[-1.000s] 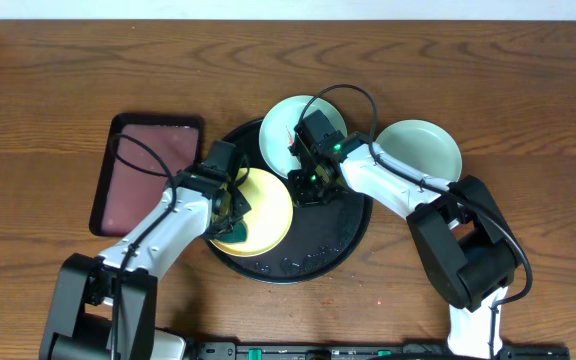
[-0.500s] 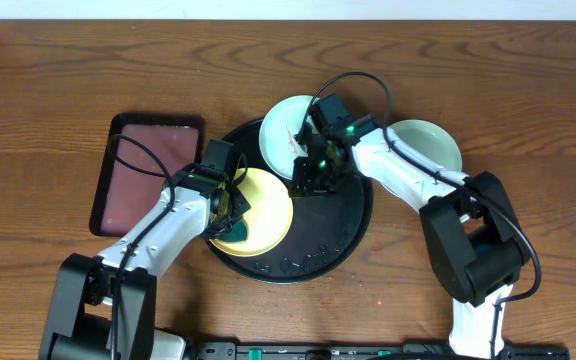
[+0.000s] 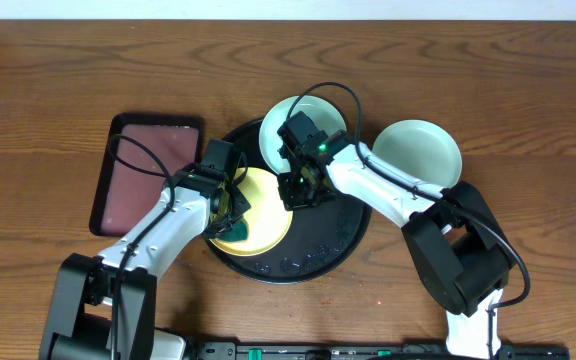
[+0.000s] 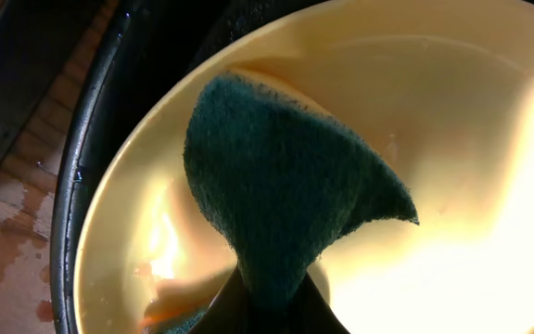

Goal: Clean dirty plates on tray and stack at the side

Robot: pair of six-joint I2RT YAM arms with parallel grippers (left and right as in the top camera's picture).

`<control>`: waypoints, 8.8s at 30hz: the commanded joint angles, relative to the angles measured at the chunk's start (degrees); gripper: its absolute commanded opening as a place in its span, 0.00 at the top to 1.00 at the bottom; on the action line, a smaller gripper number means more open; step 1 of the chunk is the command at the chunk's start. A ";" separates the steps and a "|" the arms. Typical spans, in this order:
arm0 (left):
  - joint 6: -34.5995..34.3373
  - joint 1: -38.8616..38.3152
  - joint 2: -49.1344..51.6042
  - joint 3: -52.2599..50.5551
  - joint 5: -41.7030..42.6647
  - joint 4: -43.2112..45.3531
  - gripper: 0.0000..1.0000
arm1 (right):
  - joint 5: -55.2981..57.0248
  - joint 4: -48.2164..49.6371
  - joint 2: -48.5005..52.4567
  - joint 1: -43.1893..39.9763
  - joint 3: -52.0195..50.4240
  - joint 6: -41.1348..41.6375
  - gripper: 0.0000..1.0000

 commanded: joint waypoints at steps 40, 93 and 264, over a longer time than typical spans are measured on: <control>18.88 0.37 0.31 2.36 -2.10 3.65 0.93 | -2.49 0.33 3.45 -1.01 0.85 1.22 0.99; 29.38 14.80 -2.16 16.92 -5.55 -5.38 0.93 | -2.45 -1.25 -2.21 -1.25 2.67 -6.16 0.99; 28.70 14.73 -0.02 16.70 -4.87 -5.99 0.92 | 0.94 -3.82 -0.46 -6.01 2.75 -6.23 0.77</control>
